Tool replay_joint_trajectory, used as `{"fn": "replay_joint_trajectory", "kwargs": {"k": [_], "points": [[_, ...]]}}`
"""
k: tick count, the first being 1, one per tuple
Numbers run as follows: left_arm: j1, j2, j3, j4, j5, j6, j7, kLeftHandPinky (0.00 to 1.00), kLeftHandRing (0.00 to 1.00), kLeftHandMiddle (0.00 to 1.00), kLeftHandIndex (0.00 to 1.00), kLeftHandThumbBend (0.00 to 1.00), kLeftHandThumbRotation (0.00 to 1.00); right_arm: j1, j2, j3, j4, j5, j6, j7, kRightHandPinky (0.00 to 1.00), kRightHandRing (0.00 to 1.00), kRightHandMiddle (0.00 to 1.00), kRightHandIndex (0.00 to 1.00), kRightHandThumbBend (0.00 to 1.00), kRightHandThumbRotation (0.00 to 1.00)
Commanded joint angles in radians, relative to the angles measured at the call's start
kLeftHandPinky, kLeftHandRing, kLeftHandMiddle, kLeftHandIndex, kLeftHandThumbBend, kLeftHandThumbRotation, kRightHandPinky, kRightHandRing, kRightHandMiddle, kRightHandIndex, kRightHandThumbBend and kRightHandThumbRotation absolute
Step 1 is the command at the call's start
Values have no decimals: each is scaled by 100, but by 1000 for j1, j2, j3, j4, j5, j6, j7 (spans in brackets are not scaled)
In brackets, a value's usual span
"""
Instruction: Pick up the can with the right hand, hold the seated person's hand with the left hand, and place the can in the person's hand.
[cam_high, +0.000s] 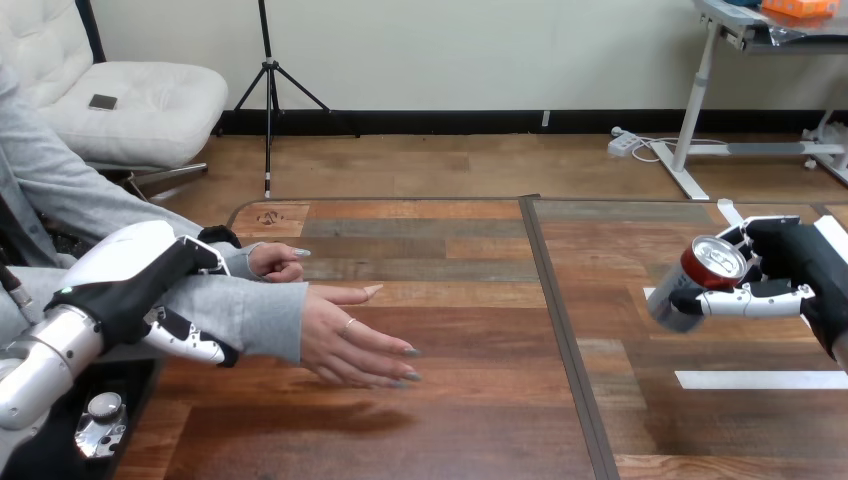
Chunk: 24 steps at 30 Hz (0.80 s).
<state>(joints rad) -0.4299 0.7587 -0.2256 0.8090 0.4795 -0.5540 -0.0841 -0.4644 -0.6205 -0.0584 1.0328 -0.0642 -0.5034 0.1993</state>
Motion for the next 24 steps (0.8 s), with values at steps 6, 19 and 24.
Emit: {"fn": "replay_joint_trajectory", "kwargs": {"k": [6,19,24], "points": [[-64,-44,49,-104,-56,-17,13,26,30,37,46,73,0,-57,32,-7,-75,-3,-23,-24,30,33,40,42,85,0],[-73,-70,52,-104,-59,-26,17,25,30,36,45,72,0,-64,58,-8,-95,1,-20,-14,31,34,39,42,85,0],[-77,-83,52,-105,-61,-16,17,26,31,37,45,71,0,-65,66,-5,-109,-7,-12,-20,32,34,40,42,84,0]]}}
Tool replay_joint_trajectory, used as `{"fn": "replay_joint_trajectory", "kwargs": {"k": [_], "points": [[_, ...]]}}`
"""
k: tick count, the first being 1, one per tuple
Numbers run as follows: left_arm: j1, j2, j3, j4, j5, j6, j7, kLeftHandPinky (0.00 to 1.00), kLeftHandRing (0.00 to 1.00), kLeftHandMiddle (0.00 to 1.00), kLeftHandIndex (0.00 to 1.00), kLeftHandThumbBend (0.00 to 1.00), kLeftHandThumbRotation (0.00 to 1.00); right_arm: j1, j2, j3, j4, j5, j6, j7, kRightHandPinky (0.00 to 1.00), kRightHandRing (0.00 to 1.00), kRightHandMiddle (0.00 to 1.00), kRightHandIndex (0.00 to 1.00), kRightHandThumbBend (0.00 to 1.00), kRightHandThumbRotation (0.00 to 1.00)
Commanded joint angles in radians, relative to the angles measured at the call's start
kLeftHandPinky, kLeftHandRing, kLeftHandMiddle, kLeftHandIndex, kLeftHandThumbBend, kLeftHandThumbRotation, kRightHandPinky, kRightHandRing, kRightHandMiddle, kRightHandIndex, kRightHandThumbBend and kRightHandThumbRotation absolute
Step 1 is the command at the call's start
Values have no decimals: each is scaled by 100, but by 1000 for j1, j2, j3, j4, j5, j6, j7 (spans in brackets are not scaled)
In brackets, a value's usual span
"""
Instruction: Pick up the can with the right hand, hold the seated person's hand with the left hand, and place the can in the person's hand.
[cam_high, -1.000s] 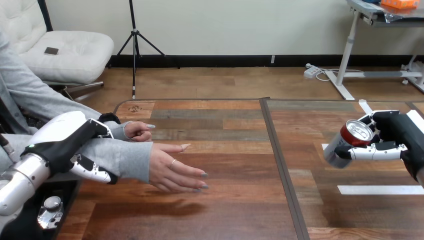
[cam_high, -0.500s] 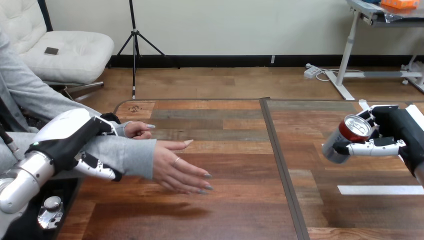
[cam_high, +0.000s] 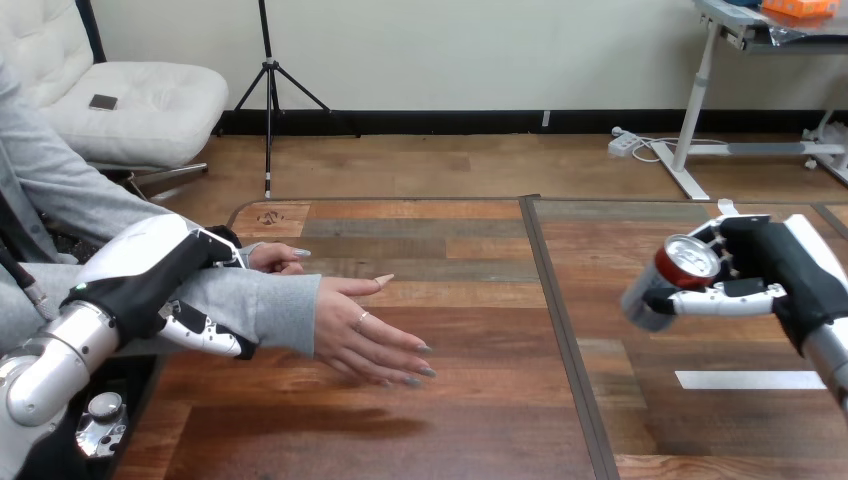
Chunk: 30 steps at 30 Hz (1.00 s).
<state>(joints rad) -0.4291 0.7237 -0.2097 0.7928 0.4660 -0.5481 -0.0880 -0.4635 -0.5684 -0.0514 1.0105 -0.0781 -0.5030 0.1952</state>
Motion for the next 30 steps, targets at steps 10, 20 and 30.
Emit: {"fn": "replay_joint_trajectory", "kwargs": {"k": [10,20,30], "points": [[-77,-68,40,-105,-47,-4,27,28,32,38,45,70,0,-66,32,-14,-111,12,-6,-8,31,34,40,42,84,0],[-75,-93,49,-119,-65,13,25,30,34,40,46,69,0,-65,49,-13,-133,12,10,-11,31,34,39,42,84,0],[-85,-111,49,-106,-82,-15,22,29,34,39,46,68,0,-74,67,-12,-135,23,11,2,35,37,40,41,84,0]]}}
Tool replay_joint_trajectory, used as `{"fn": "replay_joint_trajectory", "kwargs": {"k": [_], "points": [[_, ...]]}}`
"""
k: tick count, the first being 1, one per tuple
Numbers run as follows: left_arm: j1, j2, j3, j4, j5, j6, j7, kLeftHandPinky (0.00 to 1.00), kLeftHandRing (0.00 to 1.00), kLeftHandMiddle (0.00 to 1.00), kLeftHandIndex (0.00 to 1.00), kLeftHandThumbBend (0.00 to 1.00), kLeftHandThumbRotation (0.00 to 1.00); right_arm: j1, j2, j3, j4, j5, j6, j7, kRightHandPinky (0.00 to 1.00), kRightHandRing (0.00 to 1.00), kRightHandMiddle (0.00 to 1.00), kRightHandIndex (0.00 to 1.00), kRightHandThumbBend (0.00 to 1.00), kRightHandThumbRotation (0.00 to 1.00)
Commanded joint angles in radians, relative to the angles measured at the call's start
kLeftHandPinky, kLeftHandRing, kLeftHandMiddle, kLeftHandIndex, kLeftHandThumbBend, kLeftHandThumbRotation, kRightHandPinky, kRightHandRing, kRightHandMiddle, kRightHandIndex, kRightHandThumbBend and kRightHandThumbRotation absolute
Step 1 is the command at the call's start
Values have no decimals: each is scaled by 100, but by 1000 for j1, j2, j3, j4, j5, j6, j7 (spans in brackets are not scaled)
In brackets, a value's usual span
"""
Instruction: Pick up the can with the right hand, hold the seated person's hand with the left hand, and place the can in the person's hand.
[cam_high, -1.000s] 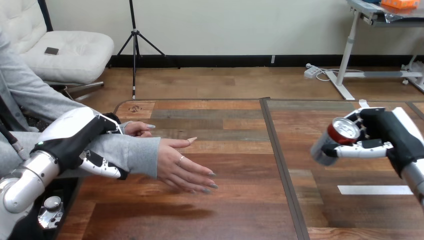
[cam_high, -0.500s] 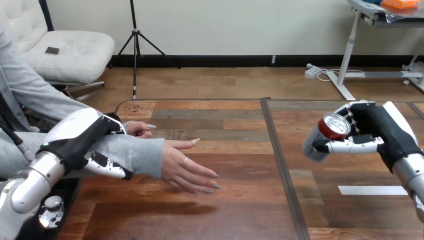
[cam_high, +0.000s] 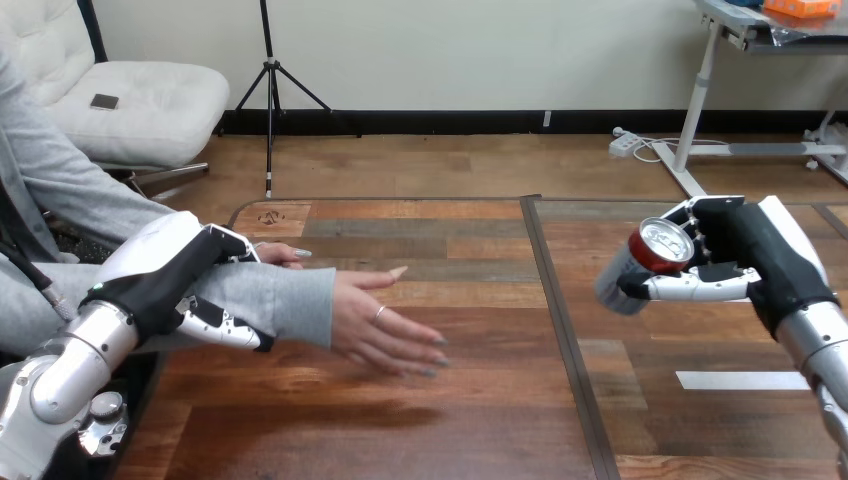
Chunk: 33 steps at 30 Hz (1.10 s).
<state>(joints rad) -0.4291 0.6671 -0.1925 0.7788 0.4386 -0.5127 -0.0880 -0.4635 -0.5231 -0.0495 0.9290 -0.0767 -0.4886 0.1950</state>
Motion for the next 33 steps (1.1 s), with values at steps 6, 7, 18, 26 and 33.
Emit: {"fn": "replay_joint_trajectory", "kwargs": {"k": [6,7,18,26,33], "points": [[-91,-67,33,-91,-49,-55,27,28,33,38,45,67,0,-80,33,-11,-58,15,-2,-3,35,37,40,41,85,0],[-91,-68,33,-91,-48,-56,27,28,32,38,45,67,0,-81,35,-11,-58,13,0,-4,35,37,40,41,85,0],[-101,-97,36,-91,-55,-48,26,27,32,38,45,67,0,-95,65,-10,-64,18,7,4,36,37,40,41,86,0],[-111,-112,37,-87,-56,-48,24,27,31,38,44,67,0,-104,84,1,-70,1,8,-8,36,36,39,41,86,0],[-117,-123,39,-88,-55,-53,29,27,32,38,45,67,0,-115,103,9,-76,-8,24,-15,35,36,40,41,87,0]]}}
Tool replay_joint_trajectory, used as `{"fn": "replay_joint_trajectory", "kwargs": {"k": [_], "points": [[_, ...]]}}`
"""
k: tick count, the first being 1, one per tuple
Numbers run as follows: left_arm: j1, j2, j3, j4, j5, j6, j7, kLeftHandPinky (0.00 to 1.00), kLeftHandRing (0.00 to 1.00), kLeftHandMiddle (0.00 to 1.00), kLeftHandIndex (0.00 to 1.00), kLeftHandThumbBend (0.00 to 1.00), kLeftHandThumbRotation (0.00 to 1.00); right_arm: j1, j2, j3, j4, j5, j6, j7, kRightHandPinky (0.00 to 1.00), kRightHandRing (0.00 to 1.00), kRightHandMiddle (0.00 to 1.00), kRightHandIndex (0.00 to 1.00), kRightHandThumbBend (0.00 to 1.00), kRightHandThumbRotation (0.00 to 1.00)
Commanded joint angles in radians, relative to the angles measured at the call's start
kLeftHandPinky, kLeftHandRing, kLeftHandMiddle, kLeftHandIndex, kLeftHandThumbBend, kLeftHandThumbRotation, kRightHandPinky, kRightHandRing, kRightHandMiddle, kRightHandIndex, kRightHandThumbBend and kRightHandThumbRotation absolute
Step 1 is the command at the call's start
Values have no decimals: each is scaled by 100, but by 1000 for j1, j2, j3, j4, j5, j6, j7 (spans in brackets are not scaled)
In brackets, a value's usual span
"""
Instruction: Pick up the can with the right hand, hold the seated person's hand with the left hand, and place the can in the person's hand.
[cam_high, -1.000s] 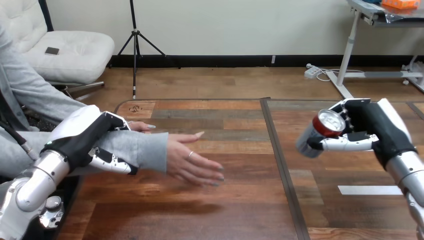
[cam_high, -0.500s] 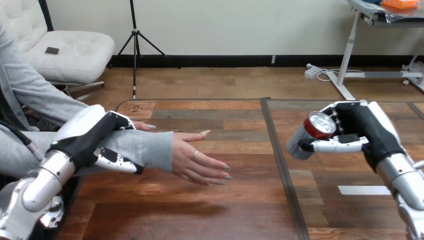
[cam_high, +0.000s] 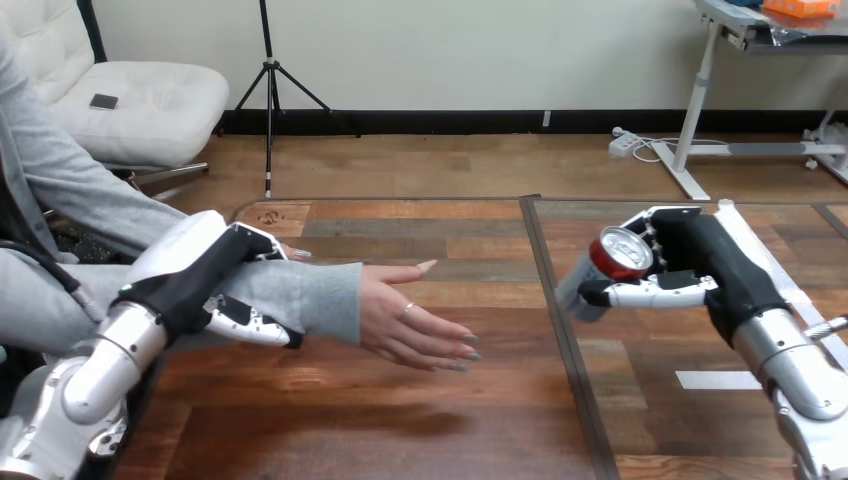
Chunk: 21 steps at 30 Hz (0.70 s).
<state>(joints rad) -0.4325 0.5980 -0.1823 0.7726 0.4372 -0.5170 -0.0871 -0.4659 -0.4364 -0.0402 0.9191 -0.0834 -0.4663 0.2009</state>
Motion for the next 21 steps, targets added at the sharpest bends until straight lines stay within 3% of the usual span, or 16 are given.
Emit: {"fn": "replay_joint_trajectory", "kwargs": {"k": [1,21], "points": [[-114,-55,30,-82,-53,-50,29,27,32,38,45,67,0,-113,18,0,-67,-2,4,-22,35,36,40,41,87,0],[-135,-85,33,-62,-51,-81,37,26,30,36,44,68,0,-143,60,34,-62,-42,-5,-27,35,37,41,42,84,0]]}}
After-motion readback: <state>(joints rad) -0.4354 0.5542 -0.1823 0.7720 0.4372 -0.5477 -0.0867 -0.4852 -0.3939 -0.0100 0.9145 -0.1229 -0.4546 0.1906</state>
